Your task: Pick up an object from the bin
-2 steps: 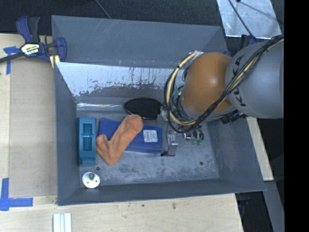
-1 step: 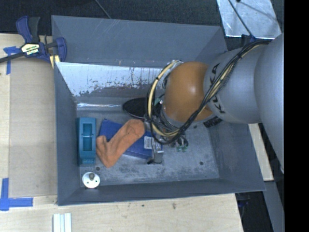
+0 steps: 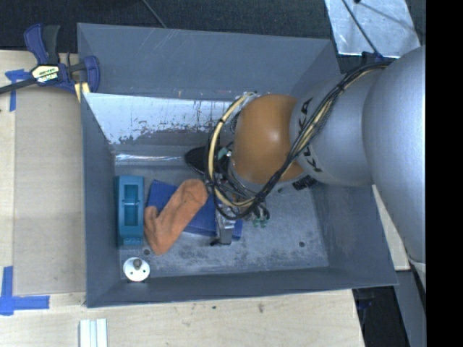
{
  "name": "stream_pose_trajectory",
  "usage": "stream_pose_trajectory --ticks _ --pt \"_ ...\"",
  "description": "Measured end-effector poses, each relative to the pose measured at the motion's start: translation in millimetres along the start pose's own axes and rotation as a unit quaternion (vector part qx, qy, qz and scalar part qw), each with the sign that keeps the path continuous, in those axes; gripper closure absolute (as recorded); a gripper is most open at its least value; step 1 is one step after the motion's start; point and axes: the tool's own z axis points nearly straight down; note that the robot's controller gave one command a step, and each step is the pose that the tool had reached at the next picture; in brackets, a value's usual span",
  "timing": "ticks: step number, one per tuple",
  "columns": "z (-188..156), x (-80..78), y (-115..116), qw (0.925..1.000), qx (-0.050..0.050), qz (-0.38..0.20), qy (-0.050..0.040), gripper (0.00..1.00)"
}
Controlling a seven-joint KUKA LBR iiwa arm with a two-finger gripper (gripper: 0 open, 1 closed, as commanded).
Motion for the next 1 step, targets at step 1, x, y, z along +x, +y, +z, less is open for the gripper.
stream_pose_trajectory --ticks 1 --pt "9.2 -10.5 15.5 0.9999 0.002 -0.01 -0.0013 1.0"
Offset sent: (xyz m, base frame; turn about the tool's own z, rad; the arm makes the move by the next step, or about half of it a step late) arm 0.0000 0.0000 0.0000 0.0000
